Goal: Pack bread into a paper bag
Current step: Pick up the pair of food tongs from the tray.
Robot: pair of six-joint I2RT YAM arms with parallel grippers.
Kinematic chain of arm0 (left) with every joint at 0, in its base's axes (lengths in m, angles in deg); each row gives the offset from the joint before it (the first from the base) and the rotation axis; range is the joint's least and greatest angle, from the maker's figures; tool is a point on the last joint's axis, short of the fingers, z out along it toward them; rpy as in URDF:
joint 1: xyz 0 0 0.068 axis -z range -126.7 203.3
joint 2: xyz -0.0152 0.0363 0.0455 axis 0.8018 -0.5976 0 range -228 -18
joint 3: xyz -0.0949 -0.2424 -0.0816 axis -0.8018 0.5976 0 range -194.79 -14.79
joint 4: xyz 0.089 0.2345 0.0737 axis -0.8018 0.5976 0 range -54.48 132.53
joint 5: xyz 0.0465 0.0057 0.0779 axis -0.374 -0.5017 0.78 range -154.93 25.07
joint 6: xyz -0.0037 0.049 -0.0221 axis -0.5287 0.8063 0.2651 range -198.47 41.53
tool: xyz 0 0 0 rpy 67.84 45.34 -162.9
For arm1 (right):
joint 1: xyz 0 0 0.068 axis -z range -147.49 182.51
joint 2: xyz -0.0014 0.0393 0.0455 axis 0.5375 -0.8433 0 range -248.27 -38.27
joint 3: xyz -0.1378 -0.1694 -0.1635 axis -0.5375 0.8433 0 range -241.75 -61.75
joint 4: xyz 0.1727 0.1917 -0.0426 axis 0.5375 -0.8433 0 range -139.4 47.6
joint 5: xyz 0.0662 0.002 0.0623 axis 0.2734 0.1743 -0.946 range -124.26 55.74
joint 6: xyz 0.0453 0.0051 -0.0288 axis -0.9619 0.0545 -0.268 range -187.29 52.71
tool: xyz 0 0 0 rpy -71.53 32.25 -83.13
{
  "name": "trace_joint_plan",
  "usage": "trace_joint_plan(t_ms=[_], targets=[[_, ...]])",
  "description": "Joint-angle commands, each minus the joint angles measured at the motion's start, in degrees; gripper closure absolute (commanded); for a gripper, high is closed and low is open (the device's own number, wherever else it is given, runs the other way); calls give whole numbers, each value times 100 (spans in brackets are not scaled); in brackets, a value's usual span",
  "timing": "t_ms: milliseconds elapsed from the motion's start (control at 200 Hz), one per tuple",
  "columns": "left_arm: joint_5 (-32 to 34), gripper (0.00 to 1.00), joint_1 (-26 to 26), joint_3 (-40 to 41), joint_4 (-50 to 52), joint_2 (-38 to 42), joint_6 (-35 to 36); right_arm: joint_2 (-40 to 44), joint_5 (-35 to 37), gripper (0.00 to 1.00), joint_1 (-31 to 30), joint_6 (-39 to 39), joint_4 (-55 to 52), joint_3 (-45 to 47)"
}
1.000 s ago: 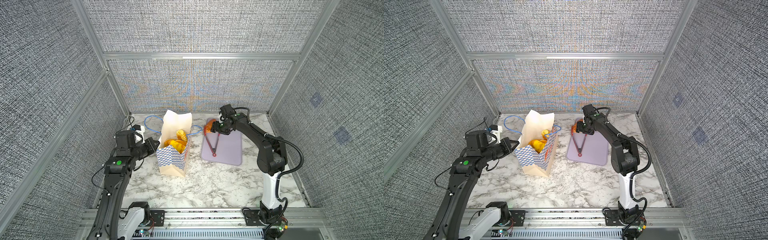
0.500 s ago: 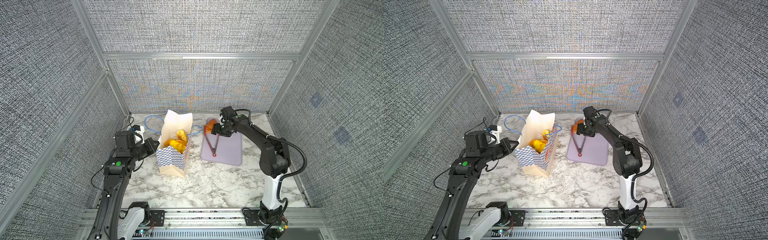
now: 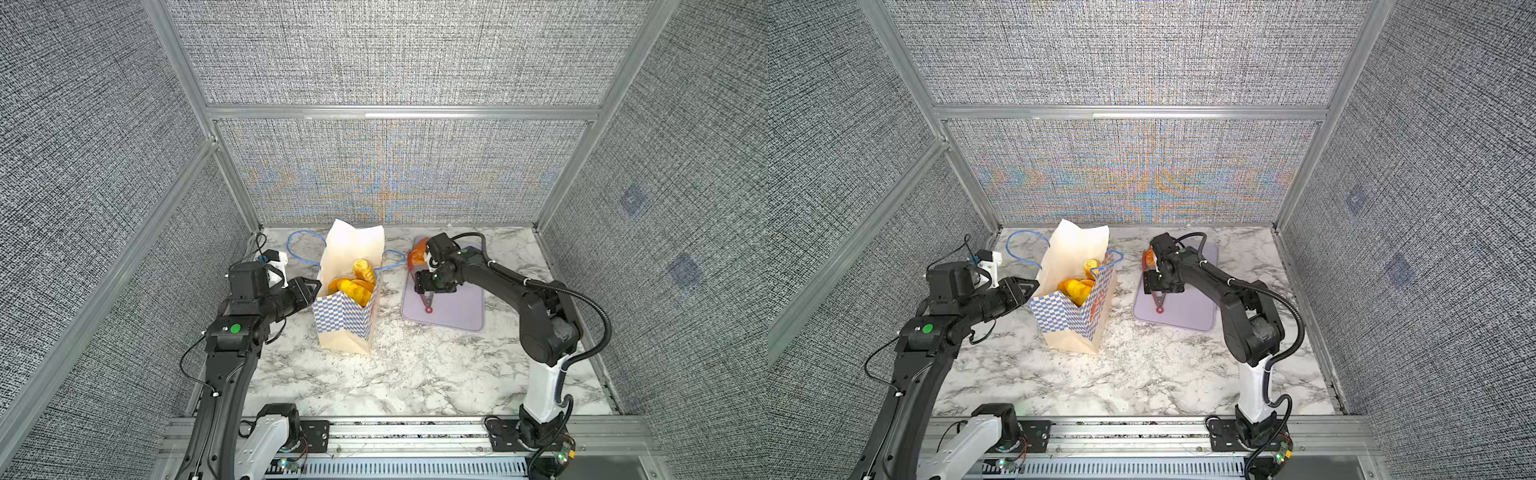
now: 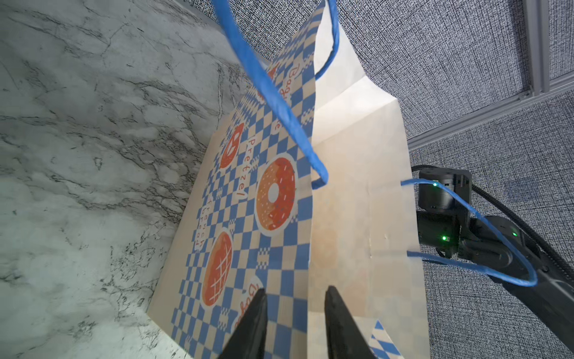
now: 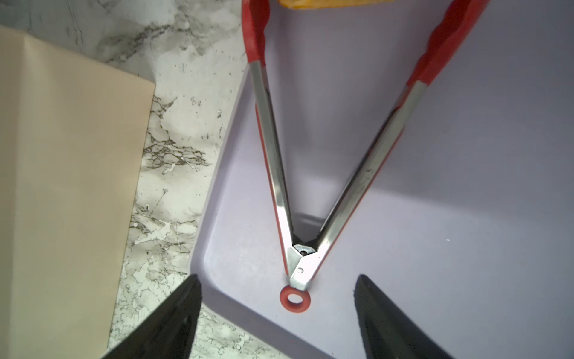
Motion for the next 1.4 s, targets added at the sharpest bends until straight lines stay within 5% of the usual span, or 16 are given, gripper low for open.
trace_joint_plan(t_ms=[0,1090,1396], targets=[[41,65,3,-55,80,35,84,-145,395,19,-95,95,25,-55],[72,65,4,-105,277,18,220,-1054,1001,19,-49,-277,496,-280],[63,65,-2,-88,262,17,208,-658,997,41,-16,-186,733,124]])
